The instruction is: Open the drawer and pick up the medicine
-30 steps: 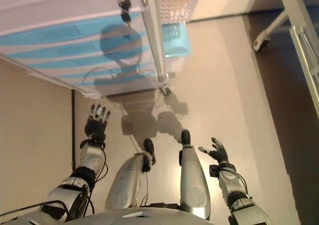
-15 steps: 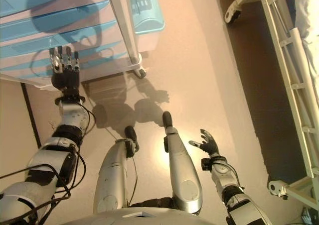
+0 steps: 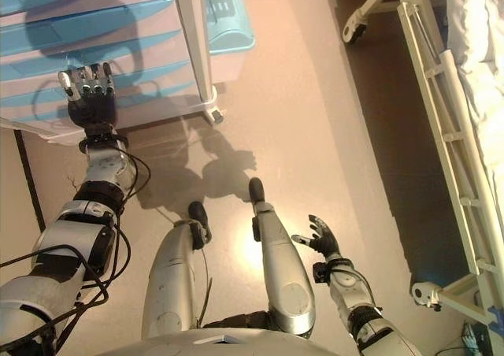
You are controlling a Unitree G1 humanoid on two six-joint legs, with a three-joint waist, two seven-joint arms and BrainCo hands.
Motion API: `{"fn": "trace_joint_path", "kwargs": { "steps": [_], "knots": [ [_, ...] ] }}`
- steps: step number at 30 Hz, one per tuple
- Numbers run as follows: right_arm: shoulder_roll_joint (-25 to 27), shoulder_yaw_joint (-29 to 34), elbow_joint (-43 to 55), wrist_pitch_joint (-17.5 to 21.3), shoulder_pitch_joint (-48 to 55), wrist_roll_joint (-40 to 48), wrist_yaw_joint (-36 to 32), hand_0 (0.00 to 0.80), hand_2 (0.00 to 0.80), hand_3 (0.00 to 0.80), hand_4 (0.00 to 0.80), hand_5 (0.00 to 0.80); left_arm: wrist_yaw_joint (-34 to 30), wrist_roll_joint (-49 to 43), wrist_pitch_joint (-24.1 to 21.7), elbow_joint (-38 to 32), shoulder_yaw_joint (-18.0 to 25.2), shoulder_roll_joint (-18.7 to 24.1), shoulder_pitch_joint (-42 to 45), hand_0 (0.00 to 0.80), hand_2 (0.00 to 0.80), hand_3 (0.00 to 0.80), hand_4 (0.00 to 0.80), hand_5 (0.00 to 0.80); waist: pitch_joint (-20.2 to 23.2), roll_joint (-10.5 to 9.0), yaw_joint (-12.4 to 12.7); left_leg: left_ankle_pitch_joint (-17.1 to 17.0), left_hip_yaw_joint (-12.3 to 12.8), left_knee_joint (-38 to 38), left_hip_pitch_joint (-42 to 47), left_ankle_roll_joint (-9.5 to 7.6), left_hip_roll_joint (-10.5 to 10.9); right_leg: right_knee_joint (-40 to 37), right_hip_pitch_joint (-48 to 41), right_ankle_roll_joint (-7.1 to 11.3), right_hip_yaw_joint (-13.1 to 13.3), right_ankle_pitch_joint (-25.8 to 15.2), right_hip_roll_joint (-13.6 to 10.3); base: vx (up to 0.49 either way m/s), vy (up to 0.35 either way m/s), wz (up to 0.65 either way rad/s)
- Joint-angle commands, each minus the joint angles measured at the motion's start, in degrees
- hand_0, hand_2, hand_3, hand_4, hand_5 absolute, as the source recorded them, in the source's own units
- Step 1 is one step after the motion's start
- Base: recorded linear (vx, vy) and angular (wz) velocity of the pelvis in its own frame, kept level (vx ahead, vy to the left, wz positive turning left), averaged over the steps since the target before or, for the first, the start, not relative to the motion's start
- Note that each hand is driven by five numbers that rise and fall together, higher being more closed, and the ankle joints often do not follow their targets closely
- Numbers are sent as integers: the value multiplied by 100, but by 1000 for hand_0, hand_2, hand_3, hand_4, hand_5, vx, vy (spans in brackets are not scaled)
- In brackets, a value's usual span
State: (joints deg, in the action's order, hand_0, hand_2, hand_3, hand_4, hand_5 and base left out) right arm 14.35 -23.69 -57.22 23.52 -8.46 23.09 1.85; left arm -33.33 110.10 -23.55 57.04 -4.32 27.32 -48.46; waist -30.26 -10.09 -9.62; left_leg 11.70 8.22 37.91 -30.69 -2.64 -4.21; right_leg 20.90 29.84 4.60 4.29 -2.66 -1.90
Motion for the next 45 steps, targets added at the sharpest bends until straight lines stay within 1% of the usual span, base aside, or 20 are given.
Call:
{"fn": "trace_joint_path", "kwargs": {
  "steps": [1,2,3,4,7,8,14,20,22,26,27,29,30,33,37,38,39,41,45],
  "knots": [
    [136,-163,189,102,330,33,-40,0,0,0,0,0,-1713,-72,-212,-1133,-171,1045,-1345,0,0,0,0,0,340,50,89,878,-47,135,195,-196,324,-322,-307,-115,-9,195,-75,-99,-40,4],
    [154,-151,204,86,338,12,-42,0,0,0,0,0,-1811,-88,-253,-1365,-191,1045,-1314,116,116,116,116,116,299,15,88,691,16,79,165,-204,341,-369,-291,-147,-13,71,-111,-102,-38,5],
    [167,-139,216,62,340,-9,-43,0,0,0,0,0,-1841,-156,-299,-1497,-196,1051,-1286,238,238,238,238,238,291,24,100,672,10,41,188,-207,353,-376,-308,-150,-13,75,-115,-106,-35,3],
    [188,-124,219,37,336,-17,-45,0,0,0,0,0,-1887,-202,-324,-1613,-201,1066,-1266,414,414,414,414,414,283,41,118,651,3,-12,224,-211,367,-388,-335,-152,-16,80,-118,0,0,0],
    [217,-95,189,0,351,-68,-35,0,0,0,0,0,-1778,-401,-421,-1844,-197,1175,-1257,781,781,781,781,781,287,94,172,569,-27,-200,365,-218,422,-450,-454,-157,-40,94,-132,11,-4,5],
    [223,-85,164,4,367,-95,-39,0,0,0,0,0,-1729,-454,-436,-1875,-182,1229,-1244,800,800,800,800,800,299,113,191,548,-38,-245,410,-220,440,-465,-497,-159,-47,103,-139,27,-12,3],
    [233,9,86,0,496,-138,-44,0,0,0,0,0,-1511,-664,-269,-2004,63,1566,-1009,800,800,800,800,800,423,217,326,429,-110,-504,698,-204,553,-578,-819,-171,-108,174,-221,38,-9,-2],
    [273,90,33,-58,639,-315,-103,0,0,0,0,0,-1447,-382,81,-1868,451,1796,-589,800,800,800,800,800,583,340,451,263,-169,-798,998,-159,632,-681,-1171,-201,-162,284,-279,41,8,3],
    [283,83,25,-56,670,-373,-107,0,0,0,0,0,-1435,-289,197,-1802,565,1808,-410,800,800,800,800,800,622,374,475,205,-195,-905,1083,-141,638,-695,-1259,-214,-174,331,-280,0,0,0],
    [316,59,83,-91,704,-494,-86,0,0,0,0,0,-1477,-47,583,-1522,795,1727,61,800,800,800,800,800,700,399,556,26,-262,-1089,1180,-77,620,-661,-1403,-281,-231,454,-275,-12,-25,5],
    [326,36,108,-103,711,-523,-79,0,0,0,0,0,-1512,32,731,-1416,848,1649,224,800,800,800,800,800,714,417,593,16,-303,-1121,1228,-49,593,-589,-1462,-306,-270,556,-254,-19,-57,11],
    [339,34,135,-120,708,-558,-66,0,0,0,0,0,-1547,51,858,-1331,915,1553,415,800,800,800,800,800,750,413,616,-82,-342,-1211,1257,-15,591,-570,-1492,-331,-300,580,-253,-22,-62,16],
    [344,36,176,-167,700,-544,-40,0,0,0,0,0,-1612,88,997,-1220,943,1381,675,800,800,800,800,800,777,427,684,-127,-396,-1273,1316,19,554,-478,-1570,-356,-359,696,-230,-15,-79,17],
    [342,59,229,-232,707,-558,-10,0,0,0,0,0,-1732,-11,1295,-1028,1073,957,1220,800,800,800,800,800,852,456,789,-240,-514,-1436,1449,80,508,-283,-1693,-418,-495,911,-211,-28,-94,17],
    [334,185,249,-327,807,-718,43,0,0,0,0,0,-1750,-518,1516,-952,1214,142,2160,800,800,800,800,800,992,579,909,-377,-659,-1659,1687,187,423,-83,-1908,-478,-709,1168,-210,-16,-72,22],
    [329,239,261,-355,841,-797,52,0,0,0,0,0,-1808,-736,1517,-950,1211,-111,2447,800,800,800,800,800,1030,617,939,-410,-696,-1715,1765,218,396,-40,-1974,-481,-774,1223,-215,14,-48,37],
    [340,301,270,-385,882,-844,54,0,0,0,0,0,-1849,-869,1548,-967,1216,-275,2686,800,800,800,800,800,1073,648,965,-438,-722,-1774,1837,242,373,-16,-2046,-488,-834,1273,-218,18,-47,47],
    [347,415,274,-453,951,-939,75,0,0,0,0,0,-1970,-1060,1586,-955,1222,-535,3078,800,800,800,800,800,1156,707,1004,-494,-772,-1897,1974,283,339,-1,-2190,-497,-928,1347,-224,28,-41,48],
    [408,692,212,-632,1040,-1249,42,0,0,0,0,0,-2182,-1225,1967,-826,1331,-874,3773,800,800,800,800,800,1349,829,1064,-595,-833,-2126,2256,391,241,-1,-2459,-503,-1079,1456,-258,32,-39,29]
  ]
}}
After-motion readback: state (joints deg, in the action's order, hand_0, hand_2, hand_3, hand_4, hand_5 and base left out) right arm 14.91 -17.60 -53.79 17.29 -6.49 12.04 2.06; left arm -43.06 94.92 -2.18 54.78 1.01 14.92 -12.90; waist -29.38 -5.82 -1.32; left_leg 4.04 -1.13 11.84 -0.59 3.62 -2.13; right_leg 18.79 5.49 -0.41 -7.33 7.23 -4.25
